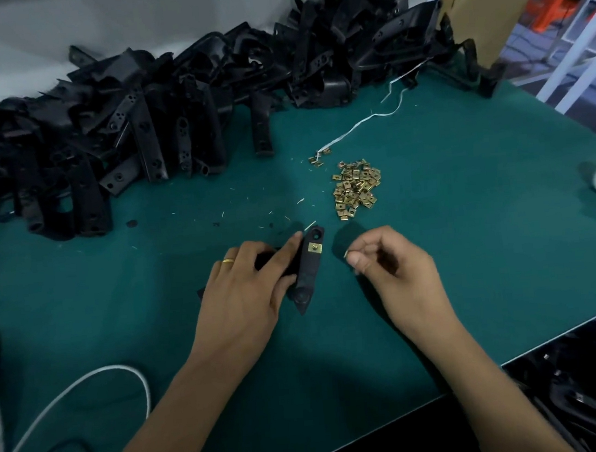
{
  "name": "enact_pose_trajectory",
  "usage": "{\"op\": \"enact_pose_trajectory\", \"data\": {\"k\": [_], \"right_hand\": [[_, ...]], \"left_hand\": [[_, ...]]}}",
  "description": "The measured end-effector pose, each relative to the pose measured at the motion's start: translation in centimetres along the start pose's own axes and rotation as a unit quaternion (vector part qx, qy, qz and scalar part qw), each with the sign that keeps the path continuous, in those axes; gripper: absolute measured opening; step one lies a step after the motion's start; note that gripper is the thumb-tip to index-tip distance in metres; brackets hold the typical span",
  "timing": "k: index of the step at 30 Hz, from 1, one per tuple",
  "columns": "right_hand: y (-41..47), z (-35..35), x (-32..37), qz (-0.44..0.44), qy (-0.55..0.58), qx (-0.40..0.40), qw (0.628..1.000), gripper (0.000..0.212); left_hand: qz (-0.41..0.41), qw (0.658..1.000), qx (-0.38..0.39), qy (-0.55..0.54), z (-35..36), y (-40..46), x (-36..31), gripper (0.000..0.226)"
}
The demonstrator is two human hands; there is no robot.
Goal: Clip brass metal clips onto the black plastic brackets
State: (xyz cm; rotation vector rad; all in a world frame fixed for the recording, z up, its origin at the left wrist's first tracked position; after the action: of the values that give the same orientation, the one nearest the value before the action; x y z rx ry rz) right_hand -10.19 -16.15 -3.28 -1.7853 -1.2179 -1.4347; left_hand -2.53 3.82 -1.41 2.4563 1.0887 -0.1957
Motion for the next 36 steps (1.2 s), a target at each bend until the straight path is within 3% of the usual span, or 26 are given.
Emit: {"op": "enact_pose_trajectory", "data": {"k": [3,7,28,33,36], "right_hand": [[-2.8,1.8,0.3,0.007,0.121,-0.006,0.993,0.011],[-4.5,3.6,0.7,0.016,0.18,-0.007,0.983,0.012],[-3.8,3.5,0.3,0.06,0.224,0.038,0.972,0.008],[-4.0,3.7,0.7,0.051,0.194,0.048,0.978,0.014],[-3.9,3.7,0.6,0.061,0.239,0.034,0.968,0.03]], "left_hand": [[0.014,1.0,-0.013,0.019,-0.1,-0.1,-0.2,0.055],[0.032,0.999,-0.027,0.026,-0.3,-0.3,-0.4,0.051],[0.059,0.997,-0.04,0.024,0.1,-0.5,-0.6,0.055],[0.071,0.997,-0.032,0.02,-0.1,-0.4,-0.6,0.05],[0.1,0.994,-0.025,0.046,0.1,-0.8,-1.6,0.05]]}}
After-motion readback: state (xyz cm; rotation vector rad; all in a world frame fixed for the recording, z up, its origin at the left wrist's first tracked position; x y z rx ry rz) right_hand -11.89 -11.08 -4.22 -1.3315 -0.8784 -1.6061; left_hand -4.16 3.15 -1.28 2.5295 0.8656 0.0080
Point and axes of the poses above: each hand's wrist, its own y-axis towards the middle knuckle, its own z-axis out of the palm, x = y × z, the point moved 9 cm from there along y, towards the middle knuckle
